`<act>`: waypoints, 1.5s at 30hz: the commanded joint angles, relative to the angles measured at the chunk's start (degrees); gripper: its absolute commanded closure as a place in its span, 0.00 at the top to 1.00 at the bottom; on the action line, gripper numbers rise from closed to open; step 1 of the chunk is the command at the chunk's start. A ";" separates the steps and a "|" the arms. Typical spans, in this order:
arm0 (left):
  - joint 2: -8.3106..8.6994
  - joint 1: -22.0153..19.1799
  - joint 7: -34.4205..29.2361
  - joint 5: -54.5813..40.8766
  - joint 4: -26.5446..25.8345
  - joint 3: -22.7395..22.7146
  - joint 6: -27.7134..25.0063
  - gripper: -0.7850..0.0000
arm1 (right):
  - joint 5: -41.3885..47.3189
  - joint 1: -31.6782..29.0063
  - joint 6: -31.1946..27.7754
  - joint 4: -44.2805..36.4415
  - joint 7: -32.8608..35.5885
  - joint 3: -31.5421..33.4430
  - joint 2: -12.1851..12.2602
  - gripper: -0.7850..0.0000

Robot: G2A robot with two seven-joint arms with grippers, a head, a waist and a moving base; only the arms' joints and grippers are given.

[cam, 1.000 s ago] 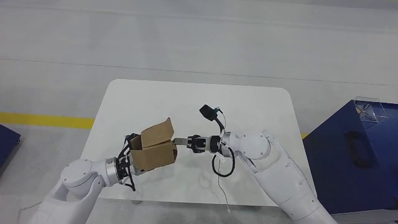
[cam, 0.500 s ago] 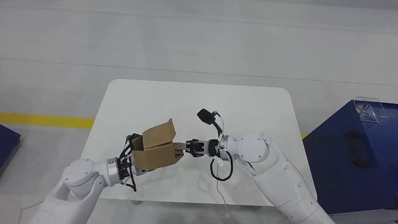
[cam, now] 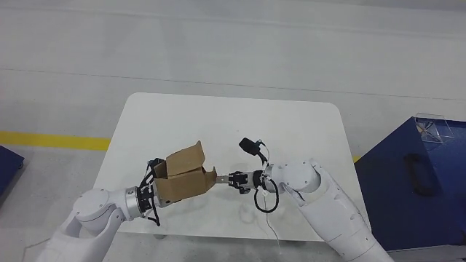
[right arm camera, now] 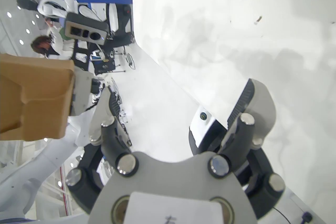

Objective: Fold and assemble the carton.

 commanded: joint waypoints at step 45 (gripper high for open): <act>-0.28 1.09 1.03 1.23 -1.59 1.85 -0.28 0.00 | 7.89 -1.57 -3.23 -5.51 -3.05 1.62 0.84 1.00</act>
